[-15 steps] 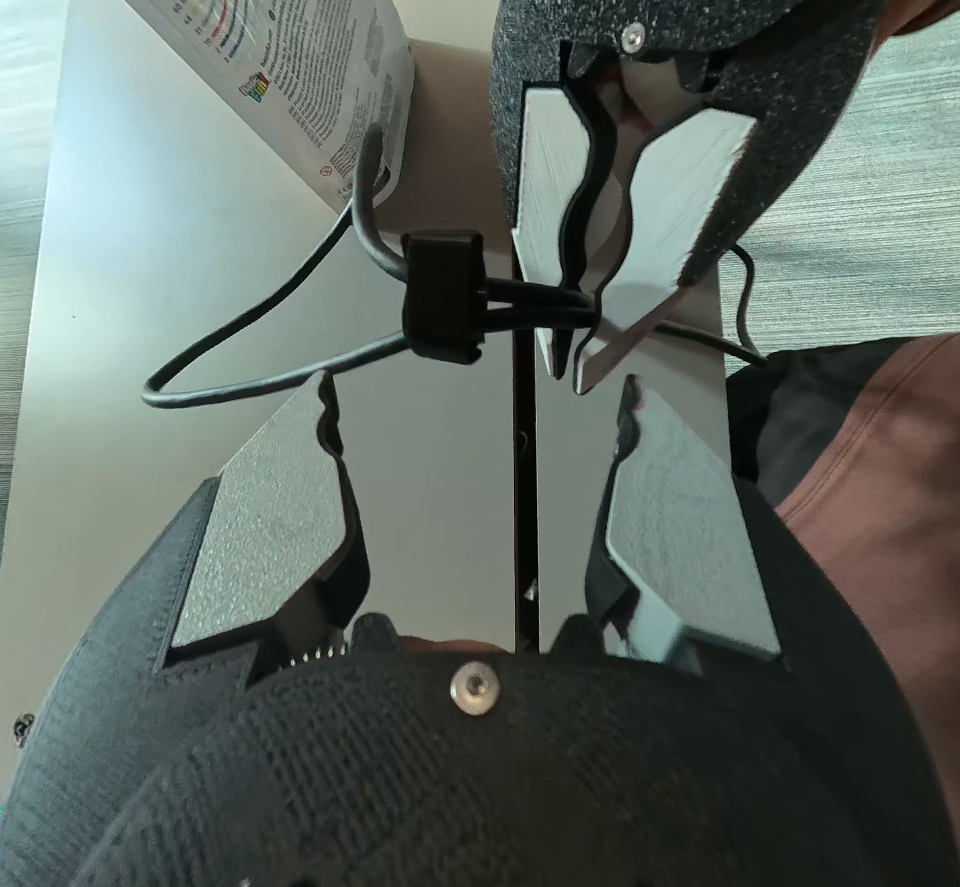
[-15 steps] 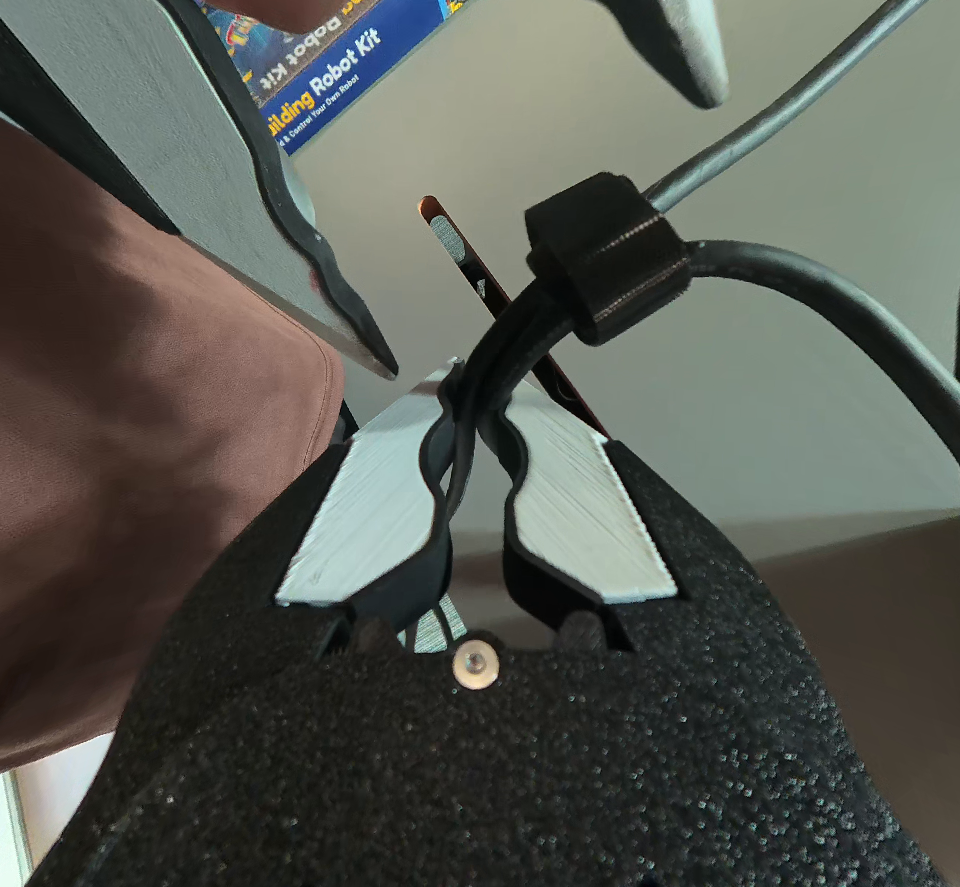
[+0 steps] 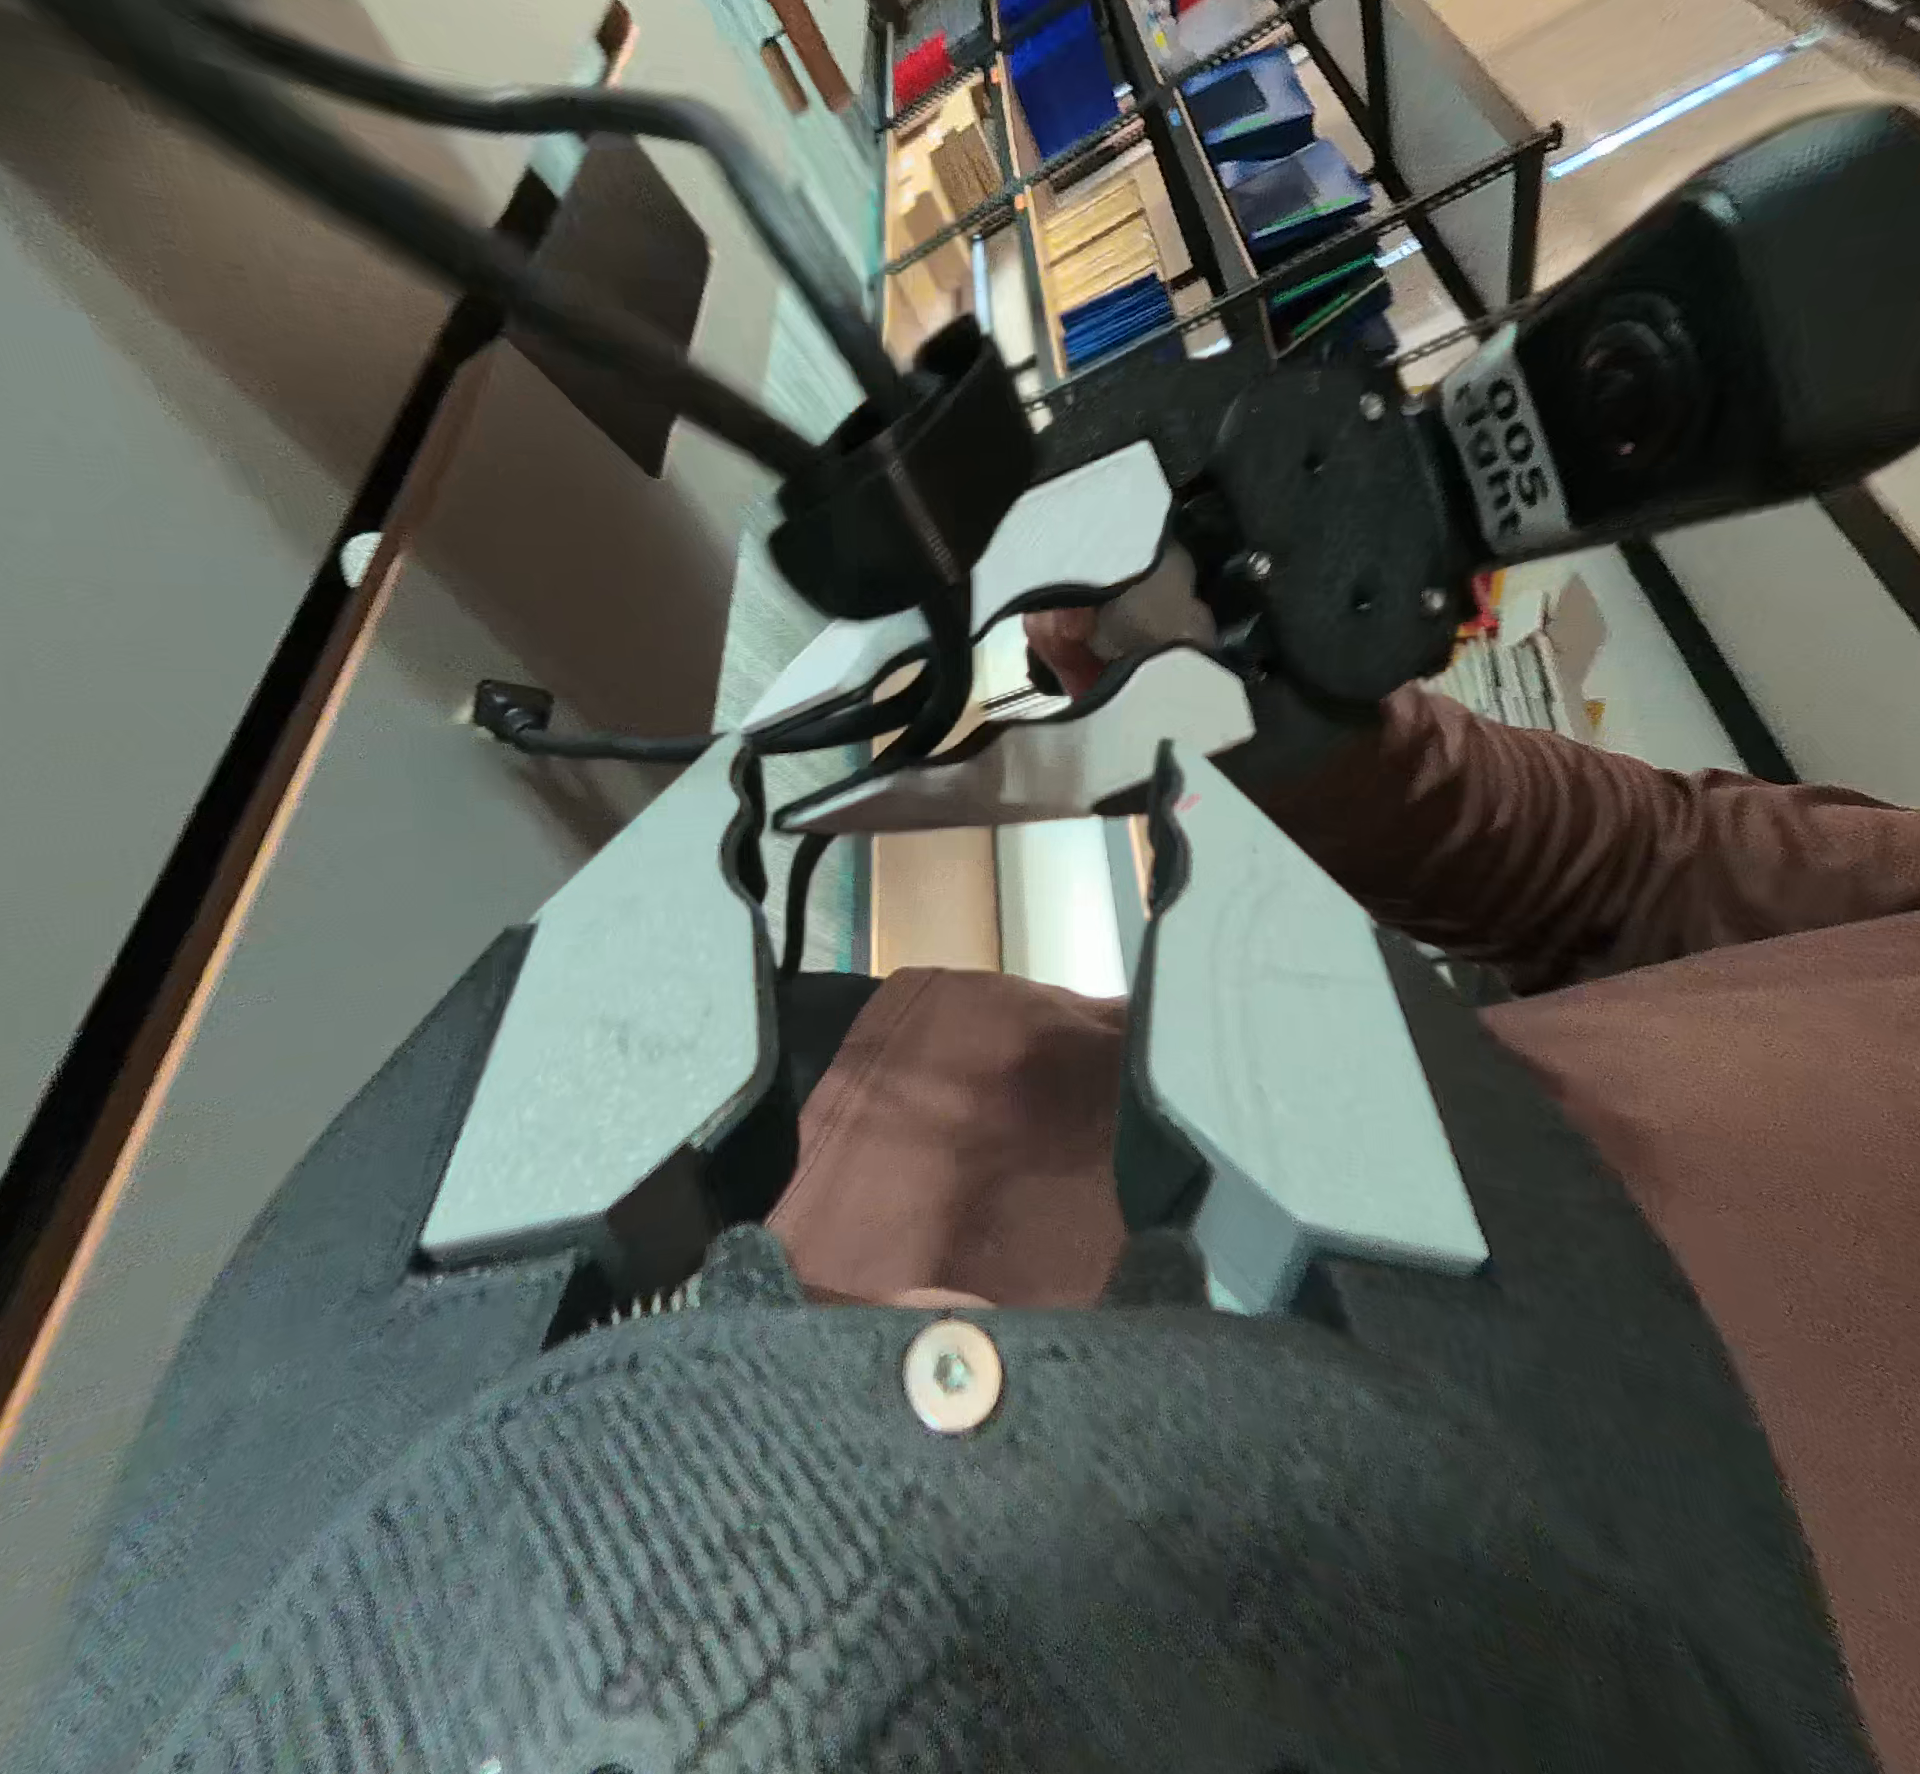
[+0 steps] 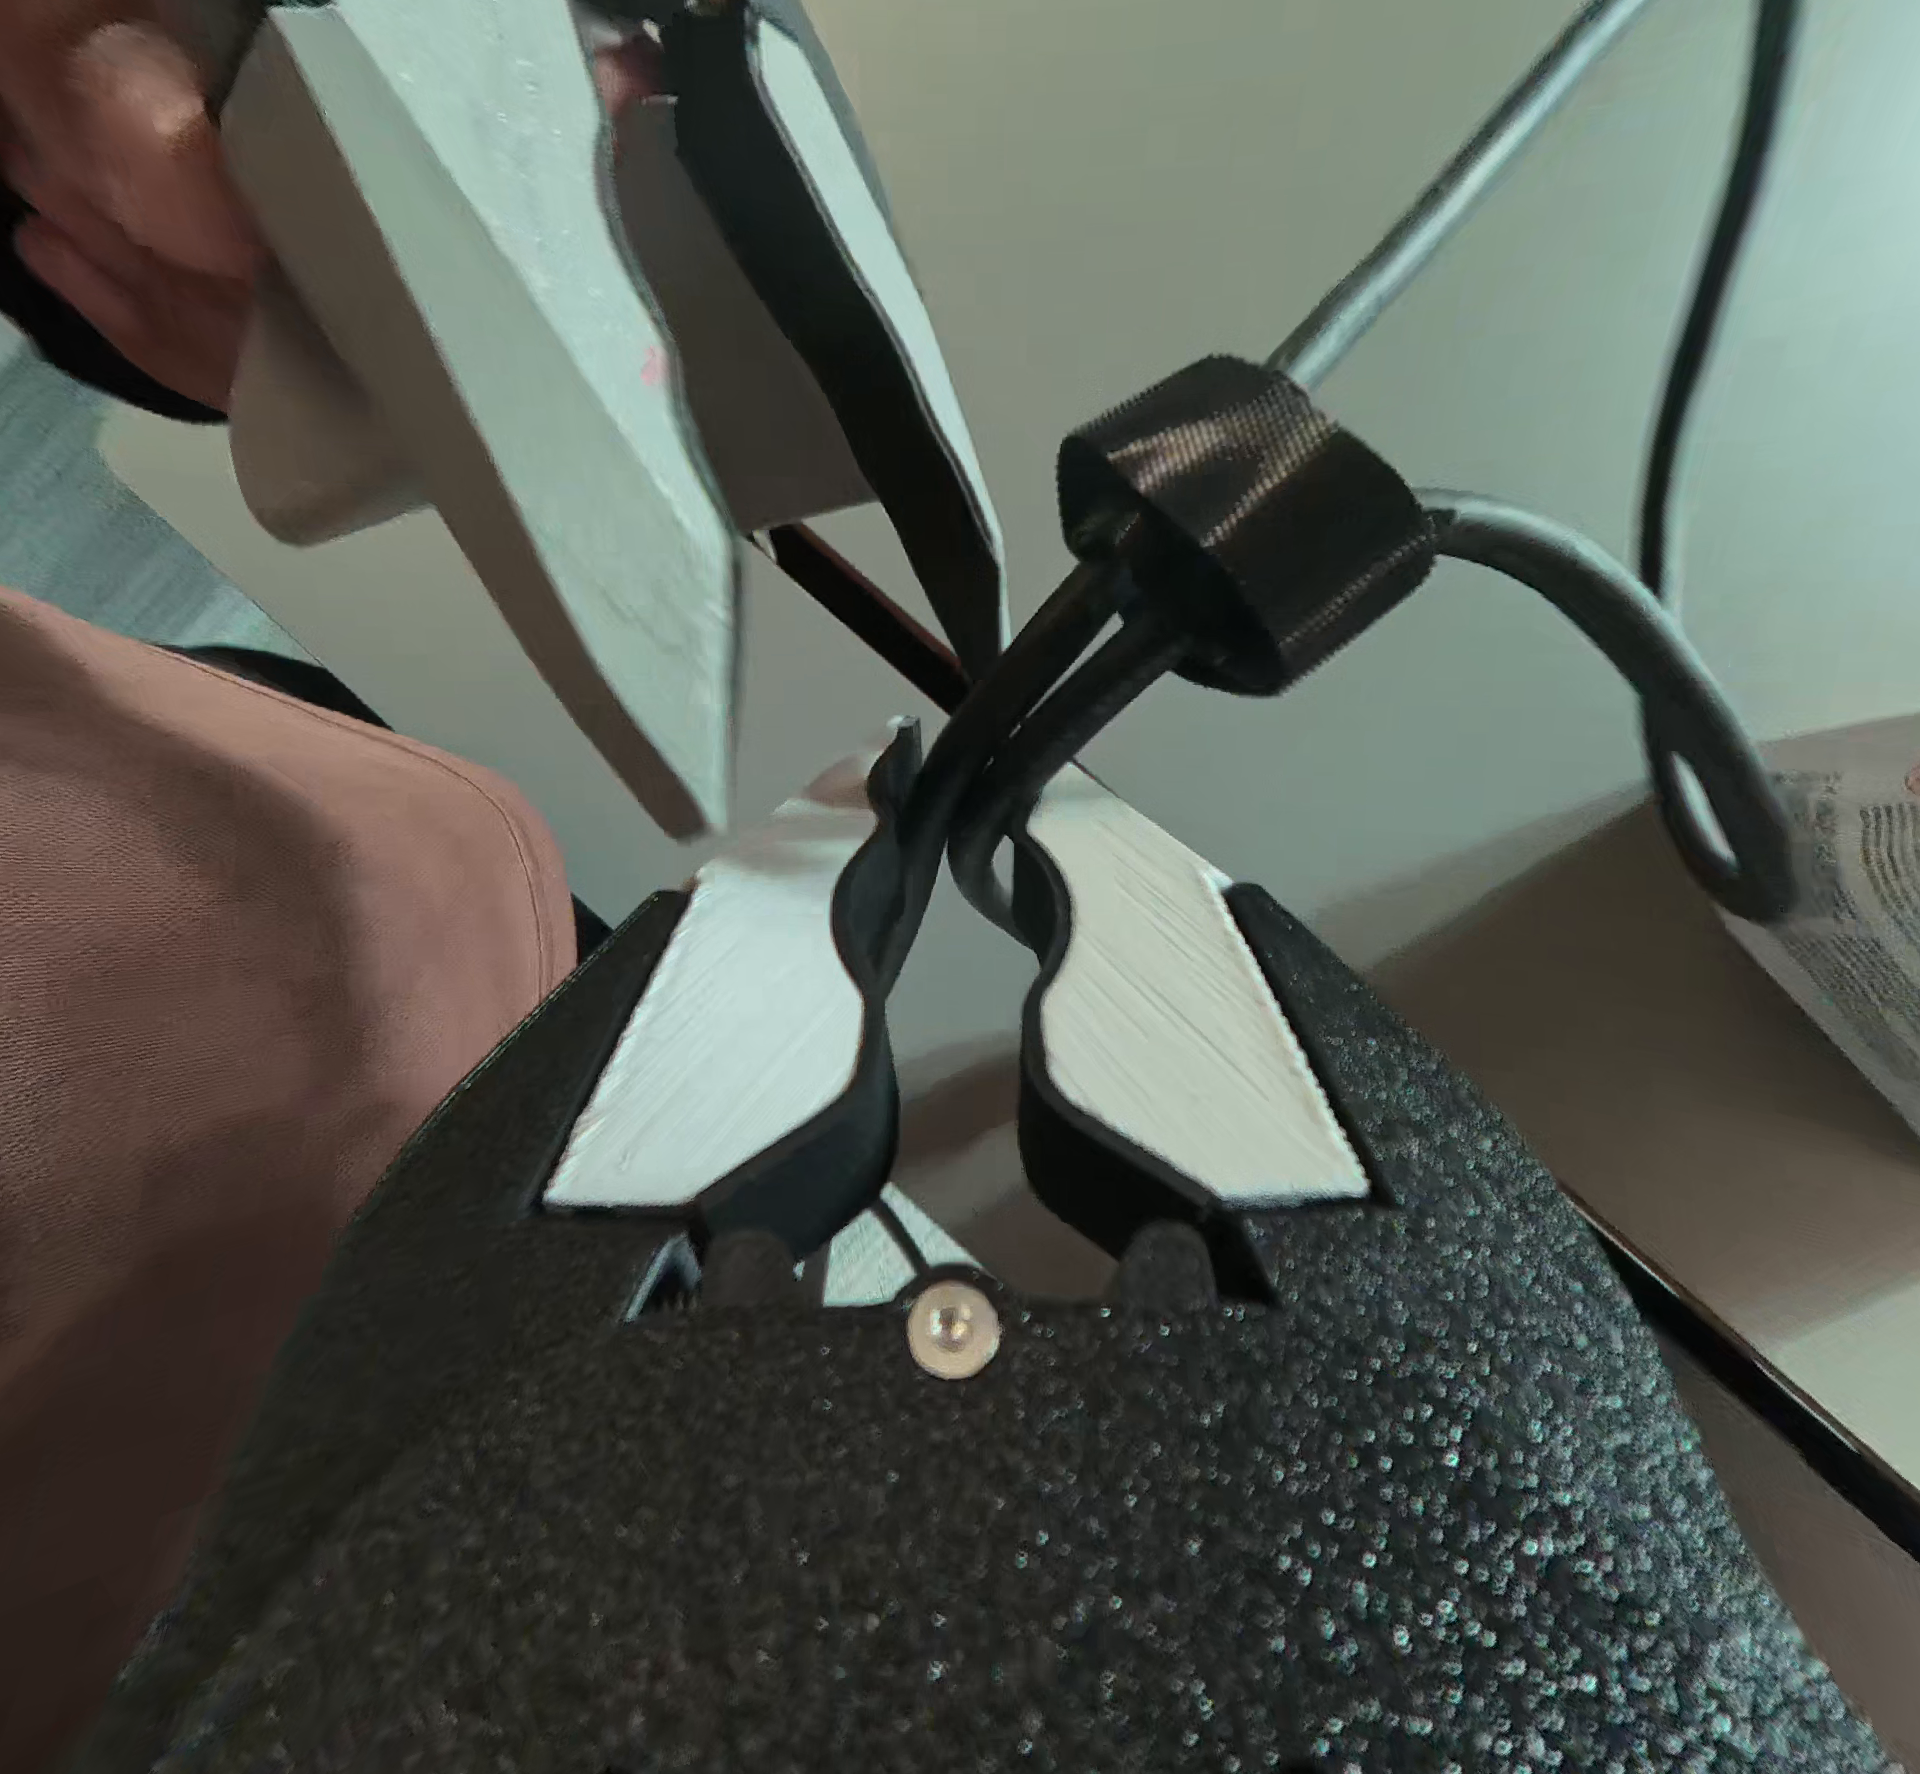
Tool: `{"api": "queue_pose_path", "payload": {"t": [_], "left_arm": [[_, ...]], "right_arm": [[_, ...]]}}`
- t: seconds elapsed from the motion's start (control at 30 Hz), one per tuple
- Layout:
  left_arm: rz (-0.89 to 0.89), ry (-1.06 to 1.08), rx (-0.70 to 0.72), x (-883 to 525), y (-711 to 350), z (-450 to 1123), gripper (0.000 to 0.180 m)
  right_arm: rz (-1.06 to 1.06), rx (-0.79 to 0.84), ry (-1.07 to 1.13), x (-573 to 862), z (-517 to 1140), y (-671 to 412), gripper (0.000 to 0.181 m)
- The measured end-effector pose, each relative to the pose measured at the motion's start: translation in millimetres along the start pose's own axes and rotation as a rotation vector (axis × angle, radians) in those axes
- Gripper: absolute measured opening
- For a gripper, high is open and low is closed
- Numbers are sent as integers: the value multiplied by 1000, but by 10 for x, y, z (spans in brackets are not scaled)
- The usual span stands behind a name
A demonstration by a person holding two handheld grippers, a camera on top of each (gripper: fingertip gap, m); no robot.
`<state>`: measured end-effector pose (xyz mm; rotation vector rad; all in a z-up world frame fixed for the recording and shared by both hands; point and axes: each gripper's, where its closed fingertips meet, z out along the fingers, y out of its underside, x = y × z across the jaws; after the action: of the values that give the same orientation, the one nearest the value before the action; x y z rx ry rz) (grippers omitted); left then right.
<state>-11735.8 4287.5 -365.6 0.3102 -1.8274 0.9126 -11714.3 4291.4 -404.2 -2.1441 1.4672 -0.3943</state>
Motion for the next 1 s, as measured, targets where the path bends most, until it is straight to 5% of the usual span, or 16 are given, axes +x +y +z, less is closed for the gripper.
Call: {"api": "queue_pose_path", "payload": {"t": [0.27, 0.57, 0.7, 1.0], "left_arm": [[-36, 57, 97, 21, -244, 150, 7], [107, -115, 97, -183, -302, -41, 6], [173, -117, 76, -150, -260, -61, 7], [210, -125, 58, -116, -196, -83, 6]], "right_arm": [[16, -132, 122, -35, -16, 35, 22], [63, -270, 172, -63, -274, 210, 32], [6, -325, 217, 86, -319, 263, 56], [-31, -300, 203, 118, -336, 68, 56]]}}
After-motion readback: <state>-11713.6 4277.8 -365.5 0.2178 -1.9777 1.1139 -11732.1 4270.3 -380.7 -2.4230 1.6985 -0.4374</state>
